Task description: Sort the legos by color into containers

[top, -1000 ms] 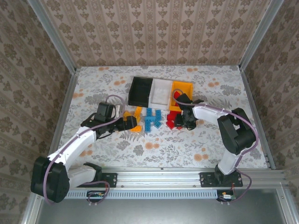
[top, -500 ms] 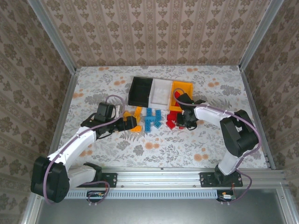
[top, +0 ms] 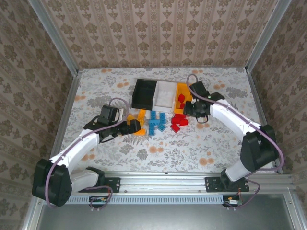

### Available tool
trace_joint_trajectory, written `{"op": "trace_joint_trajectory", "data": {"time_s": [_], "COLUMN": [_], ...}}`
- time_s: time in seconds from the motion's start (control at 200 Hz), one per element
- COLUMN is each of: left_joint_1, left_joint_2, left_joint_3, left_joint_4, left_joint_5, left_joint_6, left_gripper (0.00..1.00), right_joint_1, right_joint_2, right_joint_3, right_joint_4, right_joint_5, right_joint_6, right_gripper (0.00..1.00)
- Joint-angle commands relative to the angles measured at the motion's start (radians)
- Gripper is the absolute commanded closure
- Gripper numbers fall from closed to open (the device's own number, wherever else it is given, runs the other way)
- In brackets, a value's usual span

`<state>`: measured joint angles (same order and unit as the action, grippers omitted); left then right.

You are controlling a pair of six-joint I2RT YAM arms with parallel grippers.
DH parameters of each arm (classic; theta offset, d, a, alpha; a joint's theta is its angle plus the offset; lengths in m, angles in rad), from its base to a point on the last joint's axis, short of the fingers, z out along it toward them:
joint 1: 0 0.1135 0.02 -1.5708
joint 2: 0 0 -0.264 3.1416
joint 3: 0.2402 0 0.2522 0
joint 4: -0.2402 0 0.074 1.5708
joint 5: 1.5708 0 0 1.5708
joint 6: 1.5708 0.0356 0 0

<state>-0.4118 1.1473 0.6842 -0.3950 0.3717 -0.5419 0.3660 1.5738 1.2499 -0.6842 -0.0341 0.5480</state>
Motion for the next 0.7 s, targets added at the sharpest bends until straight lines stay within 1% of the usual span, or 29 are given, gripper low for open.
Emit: {"op": "trace_joint_trajectory", "data": {"time_s": [0.0,0.23,0.275,0.365,0.435,0.5,0.59,0.695], "left_joint_1": [-0.002,0.009,0.012,0.019,0.025,0.029,0.031,0.032], "left_joint_2": [0.005,-0.007,-0.008,-0.008,-0.007,-0.005,0.005,0.018], "left_joint_3": [0.018,0.027,0.028,0.029,0.027,0.02,0.01,-0.002], "left_joint_4": [0.001,-0.054,-0.058,-0.066,-0.064,-0.056,-0.038,-0.01], "left_joint_5": [0.016,-0.001,-0.001,0.0,0.001,0.005,0.015,0.028], "left_joint_6": [0.015,0.04,0.043,0.049,0.052,0.052,0.048,0.037], "left_gripper": [0.0,0.0,0.0,0.0,0.0,0.0,0.0,0.0], "right_joint_1": [-0.026,-0.068,-0.073,-0.075,-0.076,-0.075,-0.068,-0.046], "right_joint_2": [0.119,0.333,0.359,0.383,0.361,0.316,0.23,0.109], "right_joint_3": [0.125,0.321,0.341,0.374,0.362,0.323,0.243,0.104], "right_joint_4": [-0.054,-0.061,-0.063,-0.08,-0.082,-0.07,-0.06,-0.028], "right_joint_5": [-0.004,-0.023,-0.024,-0.013,-0.005,-0.002,0.01,0.004], "right_joint_6": [-0.059,-0.074,-0.076,-0.083,-0.082,-0.074,-0.063,-0.041], "right_gripper": [0.75,0.74,0.71,0.62,0.5,0.42,0.38,0.37]}}
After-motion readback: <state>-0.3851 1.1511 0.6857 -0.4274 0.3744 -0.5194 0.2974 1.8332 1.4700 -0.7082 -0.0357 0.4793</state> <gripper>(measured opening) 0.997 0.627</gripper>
